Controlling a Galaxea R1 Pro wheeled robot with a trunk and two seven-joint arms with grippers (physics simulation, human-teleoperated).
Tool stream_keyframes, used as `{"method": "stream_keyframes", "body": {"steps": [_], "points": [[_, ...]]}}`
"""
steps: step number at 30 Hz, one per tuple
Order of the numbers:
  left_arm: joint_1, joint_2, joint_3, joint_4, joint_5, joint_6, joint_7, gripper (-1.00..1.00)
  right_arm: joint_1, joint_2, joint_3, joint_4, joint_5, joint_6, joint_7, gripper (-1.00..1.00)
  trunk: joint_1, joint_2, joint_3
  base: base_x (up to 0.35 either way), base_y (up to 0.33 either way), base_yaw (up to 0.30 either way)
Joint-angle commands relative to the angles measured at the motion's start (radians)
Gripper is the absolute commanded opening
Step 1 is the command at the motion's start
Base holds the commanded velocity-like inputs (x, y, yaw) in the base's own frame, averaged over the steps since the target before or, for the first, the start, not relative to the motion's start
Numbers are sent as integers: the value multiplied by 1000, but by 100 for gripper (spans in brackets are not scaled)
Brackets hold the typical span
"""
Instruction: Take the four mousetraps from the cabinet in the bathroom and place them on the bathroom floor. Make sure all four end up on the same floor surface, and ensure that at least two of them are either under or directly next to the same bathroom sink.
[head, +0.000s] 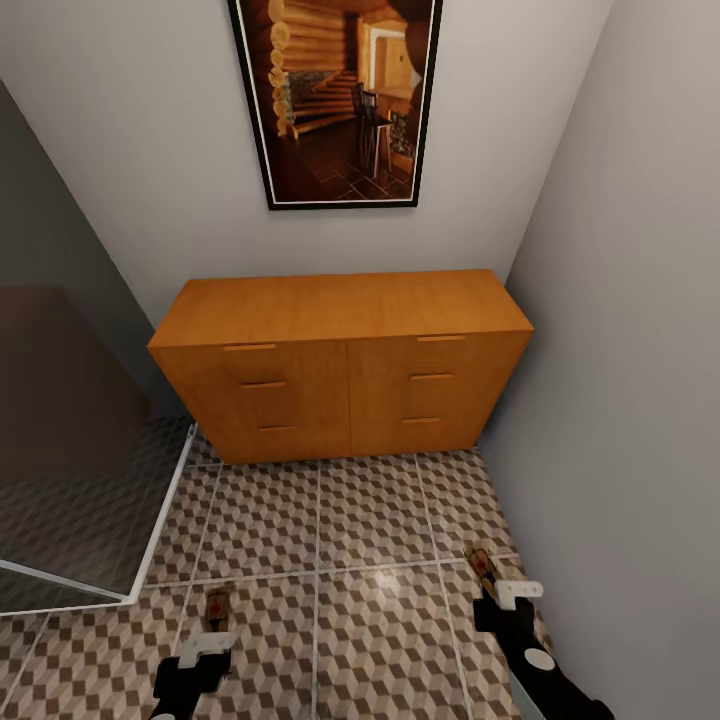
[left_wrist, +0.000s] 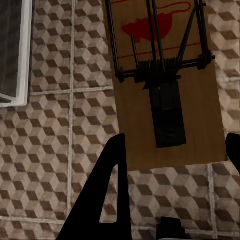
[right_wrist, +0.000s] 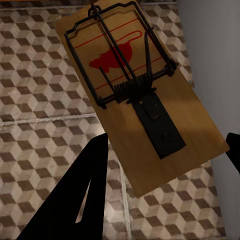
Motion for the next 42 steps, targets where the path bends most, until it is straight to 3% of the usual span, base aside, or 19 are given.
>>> {"method": "stream_keyframes", "body": {"steps": [1,5,10,19,29,42], "points": [[-1,-1,-7,1,-5,1,36,-100,-1,2,8,25,-11,-25,-4,-100,0,-2,-1,0,0,0],[-1,-3,-6,1,-4,6,102,-100,-1,22,9,134,-12,-116,-3,-100,0,-2,-1,0,0,0],[-1,-4,-6,2,-4,6,112,-100,-1,31,9,201,-12,-184,-5,-100,0,-2,-1,0,0,0],[-1,-21,-6,2,-4,8,114,-100,-1,30,9,207,-11,-190,-6,-100,0,-2,-1,0,0,0],[-1,-24,-6,2,-4,8,113,-100,-1,34,8,207,-13,-189,-11,-100,0,-2,-1,0,0,9],[-1,-25,-6,2,-4,8,113,-100,-1,34,7,207,-13,-188,-11,-100,0,-2,0,0,0,217]]}}
